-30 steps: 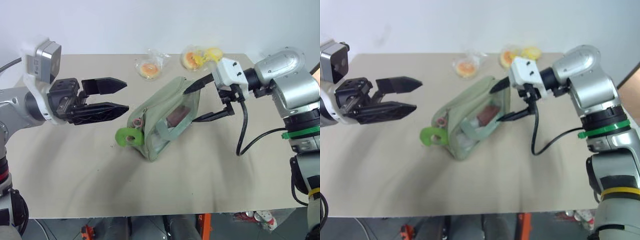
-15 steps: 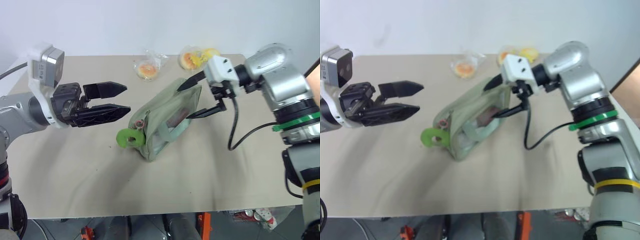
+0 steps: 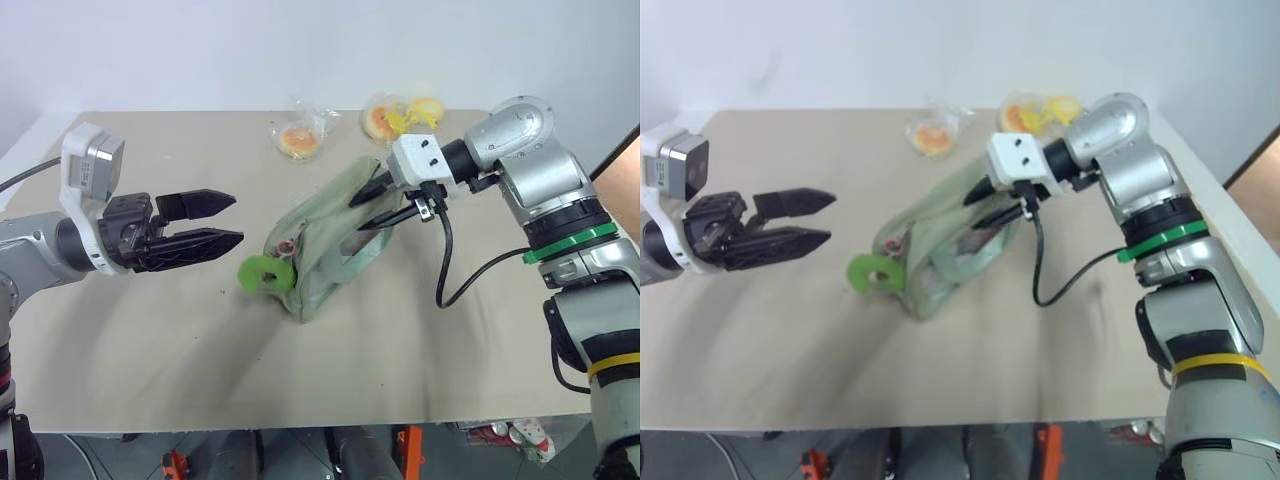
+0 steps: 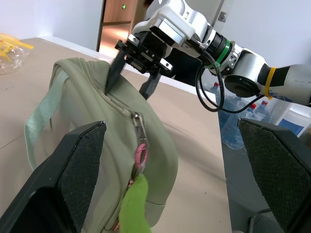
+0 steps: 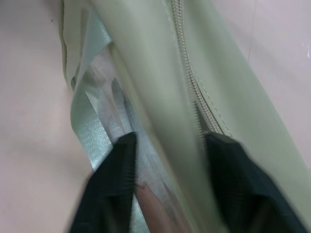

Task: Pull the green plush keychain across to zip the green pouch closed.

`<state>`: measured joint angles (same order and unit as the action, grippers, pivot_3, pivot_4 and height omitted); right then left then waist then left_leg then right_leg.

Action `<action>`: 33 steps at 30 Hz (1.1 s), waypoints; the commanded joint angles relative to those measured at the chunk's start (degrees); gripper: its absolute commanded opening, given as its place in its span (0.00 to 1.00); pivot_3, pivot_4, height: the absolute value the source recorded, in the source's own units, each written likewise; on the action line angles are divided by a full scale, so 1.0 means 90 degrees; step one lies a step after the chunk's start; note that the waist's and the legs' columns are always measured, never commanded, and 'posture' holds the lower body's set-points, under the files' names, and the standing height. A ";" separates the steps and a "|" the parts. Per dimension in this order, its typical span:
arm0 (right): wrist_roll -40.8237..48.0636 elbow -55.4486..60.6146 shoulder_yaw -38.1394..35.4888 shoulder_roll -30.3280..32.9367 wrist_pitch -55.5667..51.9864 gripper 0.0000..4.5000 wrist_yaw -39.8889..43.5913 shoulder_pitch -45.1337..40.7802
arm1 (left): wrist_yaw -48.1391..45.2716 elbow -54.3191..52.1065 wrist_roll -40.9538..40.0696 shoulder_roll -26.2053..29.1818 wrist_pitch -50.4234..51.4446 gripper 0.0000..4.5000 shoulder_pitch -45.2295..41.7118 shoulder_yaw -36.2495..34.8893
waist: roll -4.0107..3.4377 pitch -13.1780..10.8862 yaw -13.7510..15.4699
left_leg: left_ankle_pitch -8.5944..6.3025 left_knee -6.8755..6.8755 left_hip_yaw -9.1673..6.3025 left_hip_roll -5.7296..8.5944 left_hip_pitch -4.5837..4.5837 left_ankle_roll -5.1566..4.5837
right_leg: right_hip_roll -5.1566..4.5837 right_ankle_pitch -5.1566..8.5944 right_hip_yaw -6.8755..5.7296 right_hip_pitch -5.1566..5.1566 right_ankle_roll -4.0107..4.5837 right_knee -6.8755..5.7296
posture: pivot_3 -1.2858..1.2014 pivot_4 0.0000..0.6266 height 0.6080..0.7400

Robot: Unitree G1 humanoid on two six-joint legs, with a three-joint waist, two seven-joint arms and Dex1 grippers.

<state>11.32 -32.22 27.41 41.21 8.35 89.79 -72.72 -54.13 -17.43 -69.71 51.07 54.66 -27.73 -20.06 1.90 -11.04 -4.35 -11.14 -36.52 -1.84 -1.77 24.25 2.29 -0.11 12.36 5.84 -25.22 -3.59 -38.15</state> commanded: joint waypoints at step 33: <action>-0.1767 -0.0317 -0.0643 -0.0683 -0.4185 0.02 -0.0381 -0.1509 | -0.0165 0.0525 0.0220 -0.0220 -0.0707 1.00 0.0164 -0.0569 | -0.0002 -0.0001 -0.0037 | 0.0061 0.0034 0.0005 -0.0001 -0.0001 -0.0002 | 0.0001 -0.0036 -0.0001 -0.0013 0.0018 -0.0001 | 0.52 0.24 1.00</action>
<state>-6.57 -42.94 24.03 35.77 -23.19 85.36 -84.24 -55.17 -12.29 -67.44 49.09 49.70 -25.73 -23.15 1.88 -11.05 -4.68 -10.59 -36.17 -1.80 -1.78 24.25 2.27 -0.10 12.05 5.82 -25.38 -3.41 -38.16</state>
